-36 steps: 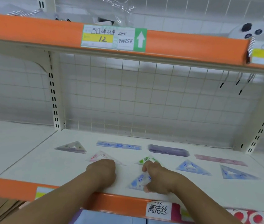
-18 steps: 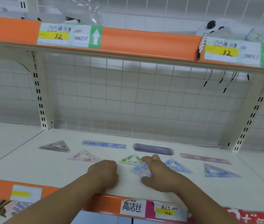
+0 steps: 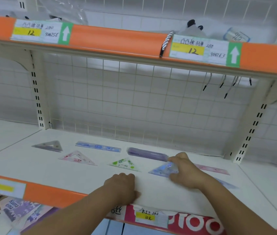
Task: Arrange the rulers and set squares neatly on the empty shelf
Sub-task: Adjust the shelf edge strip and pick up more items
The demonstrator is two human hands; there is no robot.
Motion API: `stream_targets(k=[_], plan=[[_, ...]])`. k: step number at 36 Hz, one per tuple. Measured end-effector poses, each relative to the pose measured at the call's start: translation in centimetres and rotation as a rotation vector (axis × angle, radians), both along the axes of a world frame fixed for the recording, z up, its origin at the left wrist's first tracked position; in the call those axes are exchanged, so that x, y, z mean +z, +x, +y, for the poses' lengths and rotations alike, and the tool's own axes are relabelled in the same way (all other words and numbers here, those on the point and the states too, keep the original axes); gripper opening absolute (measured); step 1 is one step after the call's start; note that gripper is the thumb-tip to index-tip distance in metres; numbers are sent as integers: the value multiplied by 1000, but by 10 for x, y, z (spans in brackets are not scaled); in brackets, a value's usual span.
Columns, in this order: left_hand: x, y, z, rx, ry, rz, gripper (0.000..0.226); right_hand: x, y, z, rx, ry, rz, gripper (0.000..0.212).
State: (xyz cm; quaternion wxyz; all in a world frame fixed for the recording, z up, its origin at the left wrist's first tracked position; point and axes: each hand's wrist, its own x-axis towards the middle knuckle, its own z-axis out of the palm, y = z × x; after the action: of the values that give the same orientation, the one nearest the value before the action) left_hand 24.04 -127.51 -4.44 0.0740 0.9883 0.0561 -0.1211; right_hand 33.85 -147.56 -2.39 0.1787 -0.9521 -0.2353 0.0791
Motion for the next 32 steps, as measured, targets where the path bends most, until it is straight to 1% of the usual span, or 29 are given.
stream_targets(k=[3,7,12,17,25,29,32], plan=[[-1,0,-1,18,-4,17,51,-2,8,1,62,-53,-7,56],[-1,0,-2,31,21,32,53,-12,14,11,90,-54,21,66],[-1,1,-3,38,29,39,55,-21,19,17,97,-27,43,66],[-1,2,-3,46,22,44,55,-22,23,18,106,-51,29,66],[-2,1,-3,50,25,42,56,-17,20,13,57,1,46,73],[-3,1,-3,46,23,37,56,-16,19,11,14,-10,44,72],[-3,1,-3,47,21,36,56,-17,18,11,-17,-13,31,66]])
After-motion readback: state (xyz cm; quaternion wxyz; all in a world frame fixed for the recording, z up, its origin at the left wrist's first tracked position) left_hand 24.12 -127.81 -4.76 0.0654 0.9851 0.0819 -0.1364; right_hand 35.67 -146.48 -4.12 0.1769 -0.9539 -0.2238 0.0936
